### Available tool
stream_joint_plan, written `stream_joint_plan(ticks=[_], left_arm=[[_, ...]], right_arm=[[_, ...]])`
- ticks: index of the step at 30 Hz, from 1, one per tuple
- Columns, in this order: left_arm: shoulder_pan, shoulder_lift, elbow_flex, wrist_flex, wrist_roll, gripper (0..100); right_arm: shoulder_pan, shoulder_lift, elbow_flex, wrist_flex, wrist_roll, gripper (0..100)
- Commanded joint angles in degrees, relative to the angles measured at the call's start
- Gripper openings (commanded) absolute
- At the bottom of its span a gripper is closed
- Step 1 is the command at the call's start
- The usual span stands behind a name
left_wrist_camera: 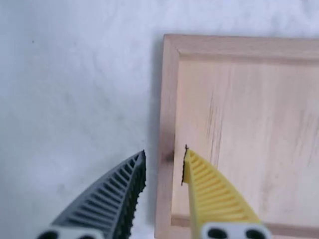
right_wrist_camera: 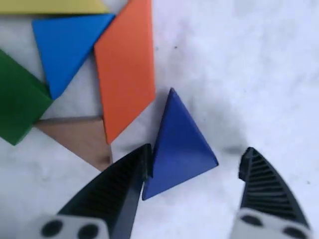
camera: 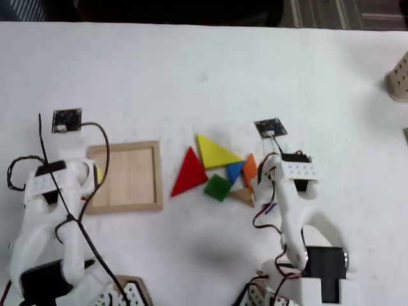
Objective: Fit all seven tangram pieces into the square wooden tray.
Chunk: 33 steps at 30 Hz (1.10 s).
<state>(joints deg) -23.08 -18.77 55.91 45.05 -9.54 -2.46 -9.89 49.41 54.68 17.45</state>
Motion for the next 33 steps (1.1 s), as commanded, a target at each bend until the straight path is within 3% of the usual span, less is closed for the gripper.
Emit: stream_joint_plan(ticks=[1, 17, 33], left_arm=[[0.57, -2.42, -0.26, -1.67, -0.44, 15], [0.57, -2.42, -0.26, -1.67, -0.44, 15], [0.57, -2.42, -0.26, -1.67, -0.44, 15]], right_arm=[[-0.13, 1.89, -2.99, 2.33, -0.53, 31.1], [-0.04, 3.82, -4.13, 2.24, -2.11, 16.0], [0.31, 3.82, -5.63, 2.51, -2.11, 15.7]])
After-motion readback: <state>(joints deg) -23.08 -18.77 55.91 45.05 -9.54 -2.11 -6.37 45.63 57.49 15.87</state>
